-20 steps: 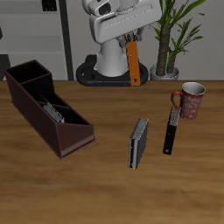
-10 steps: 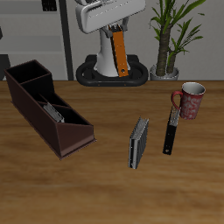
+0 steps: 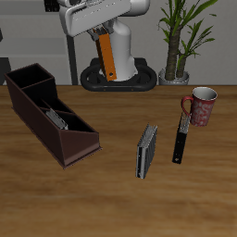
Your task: Place the right striped book into the right desk caddy's left compartment and place the orange book into the right desk caddy's left compartment and place the red mug into the right desk caddy's right compartment
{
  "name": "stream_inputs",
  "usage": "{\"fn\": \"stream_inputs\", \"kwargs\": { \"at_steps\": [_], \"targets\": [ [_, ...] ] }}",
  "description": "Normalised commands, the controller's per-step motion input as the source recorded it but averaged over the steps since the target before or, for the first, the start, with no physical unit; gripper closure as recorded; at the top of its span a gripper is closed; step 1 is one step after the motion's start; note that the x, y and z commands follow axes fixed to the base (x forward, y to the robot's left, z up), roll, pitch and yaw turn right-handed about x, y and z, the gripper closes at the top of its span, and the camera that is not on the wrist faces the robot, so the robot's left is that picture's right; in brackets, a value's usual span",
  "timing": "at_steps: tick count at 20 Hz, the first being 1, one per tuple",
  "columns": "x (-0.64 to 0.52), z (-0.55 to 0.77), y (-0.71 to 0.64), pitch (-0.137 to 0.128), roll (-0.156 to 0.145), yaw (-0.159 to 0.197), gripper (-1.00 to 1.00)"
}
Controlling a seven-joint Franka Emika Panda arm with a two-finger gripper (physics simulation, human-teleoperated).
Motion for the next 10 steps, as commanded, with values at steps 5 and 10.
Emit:
{"fn": "stream_inputs", "kwargs": {
  "at_steps": [5,10],
  "targets": [
    [-0.13,0.04,-0.47,0.008,0.071,0.061,1.00],
    [-0.01,0.09,-0.58,0.004,0.015,0.053,1.00]
  ]
}}
